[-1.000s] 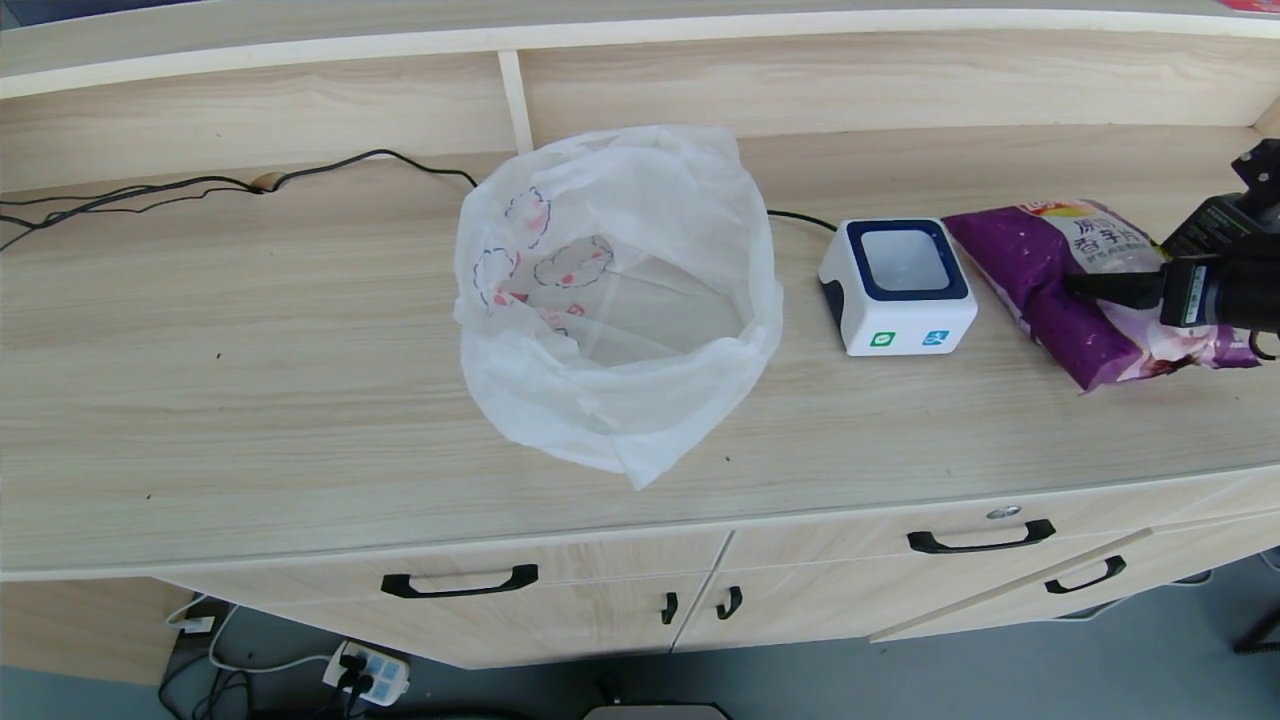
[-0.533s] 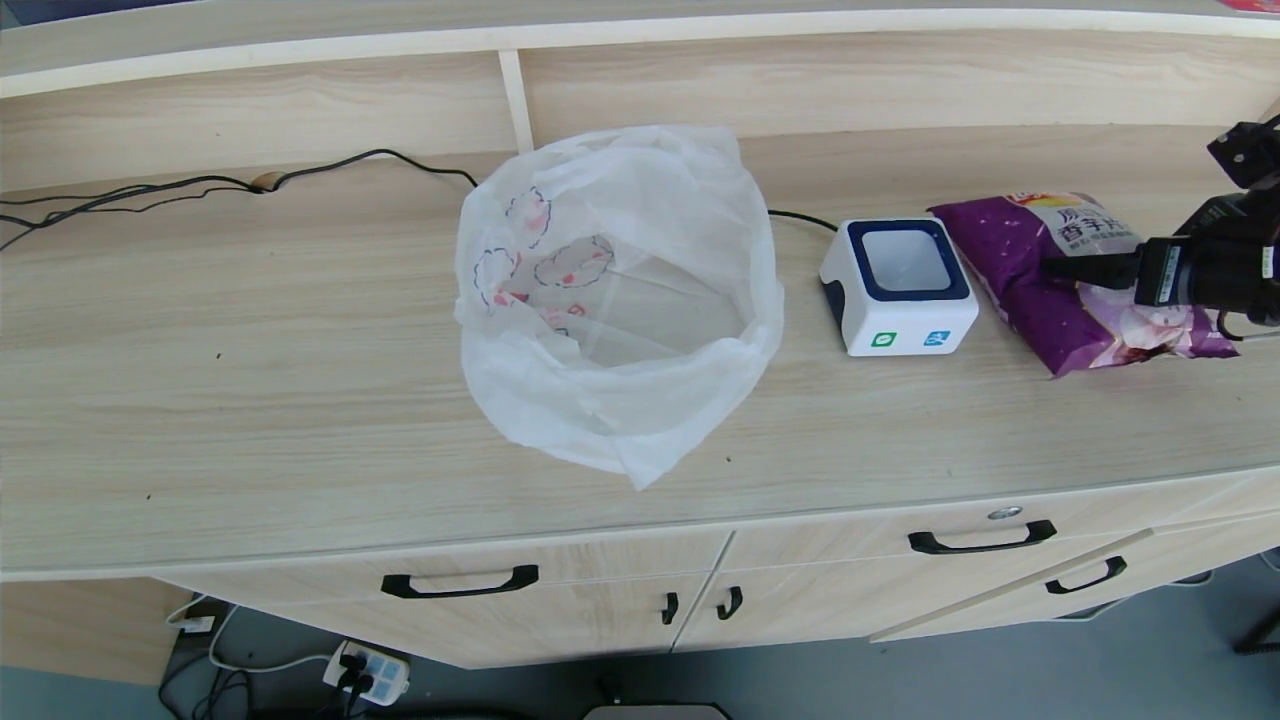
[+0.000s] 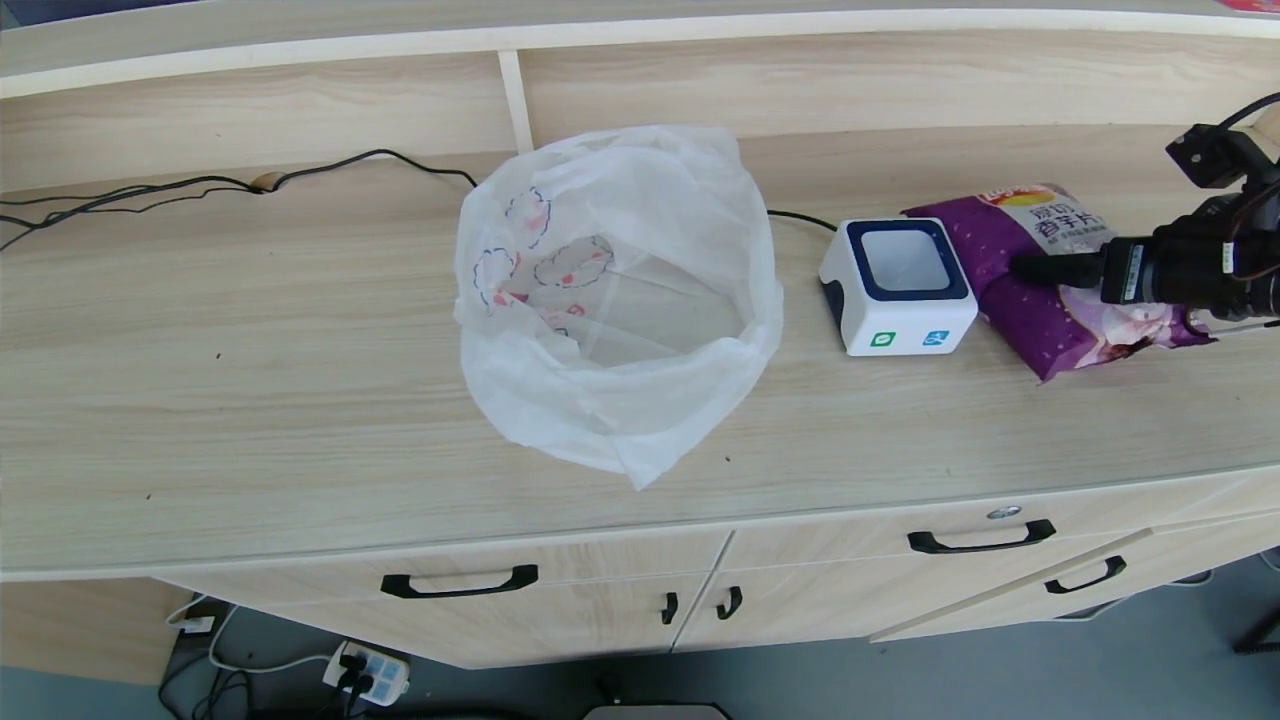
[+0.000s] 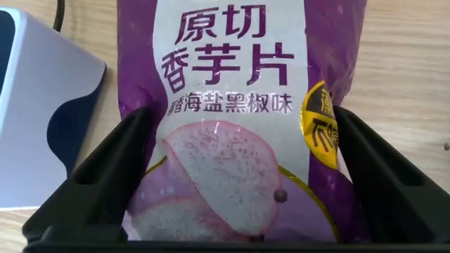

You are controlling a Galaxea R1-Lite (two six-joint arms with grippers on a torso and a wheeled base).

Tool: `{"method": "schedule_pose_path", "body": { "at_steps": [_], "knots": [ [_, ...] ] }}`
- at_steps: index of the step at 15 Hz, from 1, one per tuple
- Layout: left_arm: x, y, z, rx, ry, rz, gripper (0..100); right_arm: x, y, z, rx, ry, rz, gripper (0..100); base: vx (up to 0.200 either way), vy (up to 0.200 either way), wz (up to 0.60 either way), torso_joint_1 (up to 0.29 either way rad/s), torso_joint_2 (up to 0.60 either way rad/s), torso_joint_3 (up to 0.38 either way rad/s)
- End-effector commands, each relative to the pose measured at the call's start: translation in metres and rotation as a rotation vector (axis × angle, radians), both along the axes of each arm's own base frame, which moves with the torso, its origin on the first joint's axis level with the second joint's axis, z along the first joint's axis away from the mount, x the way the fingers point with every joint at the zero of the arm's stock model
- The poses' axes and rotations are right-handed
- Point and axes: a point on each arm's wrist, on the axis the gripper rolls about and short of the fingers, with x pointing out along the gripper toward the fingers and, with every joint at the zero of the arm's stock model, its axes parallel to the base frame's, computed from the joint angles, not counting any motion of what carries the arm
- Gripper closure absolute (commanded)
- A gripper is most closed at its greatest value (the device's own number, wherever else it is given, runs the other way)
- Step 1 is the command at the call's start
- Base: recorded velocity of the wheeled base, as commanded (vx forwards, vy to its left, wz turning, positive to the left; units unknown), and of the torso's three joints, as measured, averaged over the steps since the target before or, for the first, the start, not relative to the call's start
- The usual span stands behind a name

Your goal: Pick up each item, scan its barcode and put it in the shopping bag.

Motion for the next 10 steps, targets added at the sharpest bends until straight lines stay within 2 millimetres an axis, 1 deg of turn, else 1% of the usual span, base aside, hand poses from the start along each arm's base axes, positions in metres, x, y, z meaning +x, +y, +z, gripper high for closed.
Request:
{"method": "schedule_pose_path", "body": {
  "at_steps": [1,3,4,7,10],
  "knots": [
    [0.000,0.000,0.000,0.000,0.001,0.000,0,0.008,-0.001,-0.003,-0.001,0.007,-0.002,0,0.000,0.000,0.00,0.000,0.00,0.000],
    [0.000,0.000,0.000,0.000,0.000,0.000,0,0.009,-0.005,-0.004,-0.001,0.007,-0.013,0,0.000,0.000,0.00,0.000,0.00,0.000],
    [0.000,0.000,0.000,0.000,0.001,0.000,0,0.009,-0.005,-0.003,-0.001,0.004,-0.011,100,0.000,0.000,0.00,0.000,0.00,0.000],
    [0.000,0.000,0.000,0.000,0.001,0.000,0,0.003,-0.003,0.002,-0.004,-0.009,-0.012,100,0.000,0.000,0.00,0.000,0.00,0.000],
    [0.000,0.000,0.000,0.000,0.001,0.000,0,-0.006,-0.001,0.013,-0.008,-0.036,-0.009,100,0.000,0.000,0.00,0.000,0.00,0.000]
  ]
}}
